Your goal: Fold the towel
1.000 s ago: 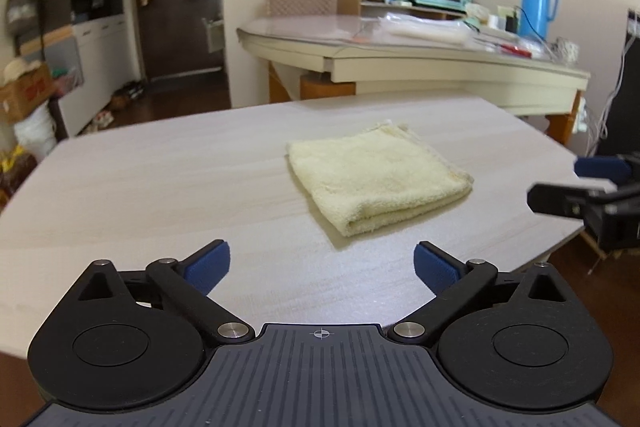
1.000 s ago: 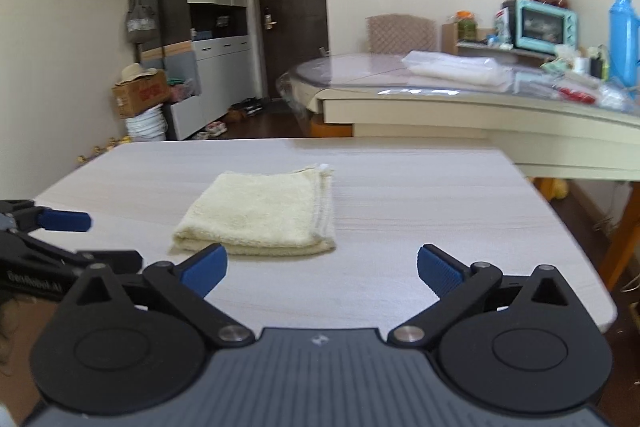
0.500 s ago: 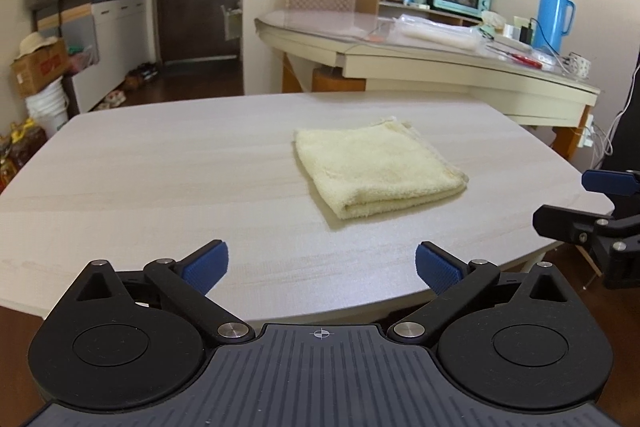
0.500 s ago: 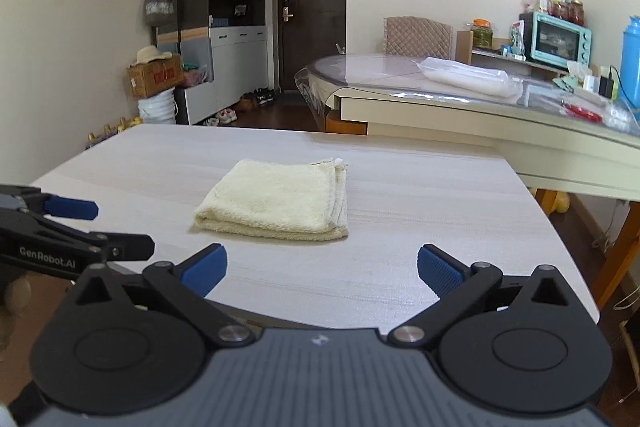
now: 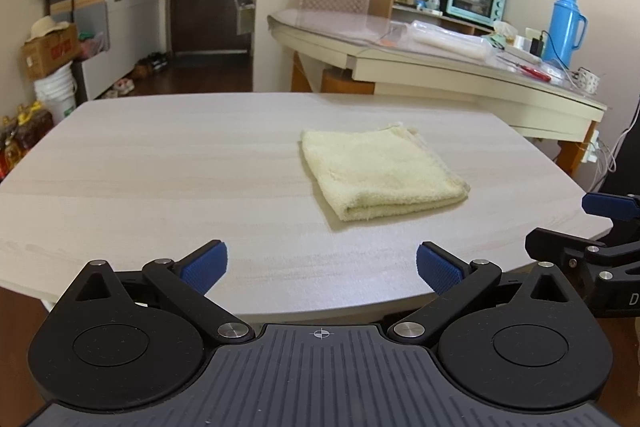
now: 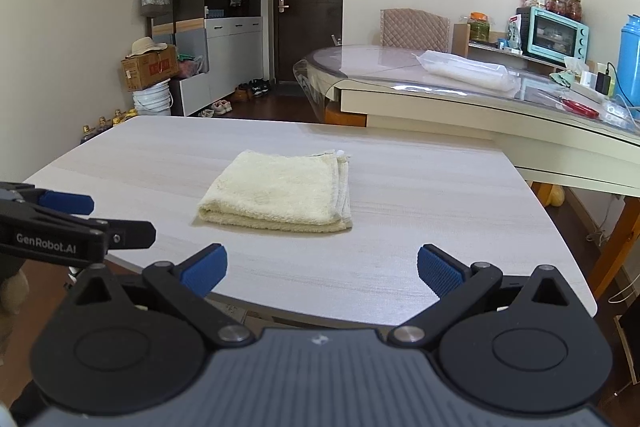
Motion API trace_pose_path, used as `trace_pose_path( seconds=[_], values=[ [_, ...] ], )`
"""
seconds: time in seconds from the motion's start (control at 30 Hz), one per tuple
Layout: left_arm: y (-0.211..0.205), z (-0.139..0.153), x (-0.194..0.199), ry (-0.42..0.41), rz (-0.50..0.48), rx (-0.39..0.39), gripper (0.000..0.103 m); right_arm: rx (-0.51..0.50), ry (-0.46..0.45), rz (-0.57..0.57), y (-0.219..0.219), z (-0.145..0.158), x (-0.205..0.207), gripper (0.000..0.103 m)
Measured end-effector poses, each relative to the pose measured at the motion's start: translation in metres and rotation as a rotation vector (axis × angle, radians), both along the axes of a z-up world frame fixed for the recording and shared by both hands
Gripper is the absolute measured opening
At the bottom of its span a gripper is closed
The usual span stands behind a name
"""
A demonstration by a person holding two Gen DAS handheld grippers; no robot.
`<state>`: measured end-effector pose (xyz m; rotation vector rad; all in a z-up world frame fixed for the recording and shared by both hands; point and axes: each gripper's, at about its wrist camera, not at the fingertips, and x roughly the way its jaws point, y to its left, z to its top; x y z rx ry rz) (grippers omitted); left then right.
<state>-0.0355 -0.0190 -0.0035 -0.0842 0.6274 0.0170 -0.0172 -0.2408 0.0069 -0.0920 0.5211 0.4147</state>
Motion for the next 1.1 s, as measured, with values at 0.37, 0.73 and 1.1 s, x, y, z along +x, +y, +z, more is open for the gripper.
trace_pose_path(
  seconds=[0.37,0.73,1.1],
  values=[
    [-0.009,0.003,0.0,0.001,0.01,0.025,0.103,-0.007,0.018,0.02,-0.001,-0.003,0.003,0.103],
    [-0.011,0.004,-0.002,-0.004,0.034,0.021,0.103,-0.019,0.024,0.035,0.002,-0.003,0.005,0.103],
    [-0.012,0.003,-0.004,-0.018,0.029,0.019,0.103,-0.024,0.026,0.04,0.005,-0.003,0.004,0.103]
  ],
)
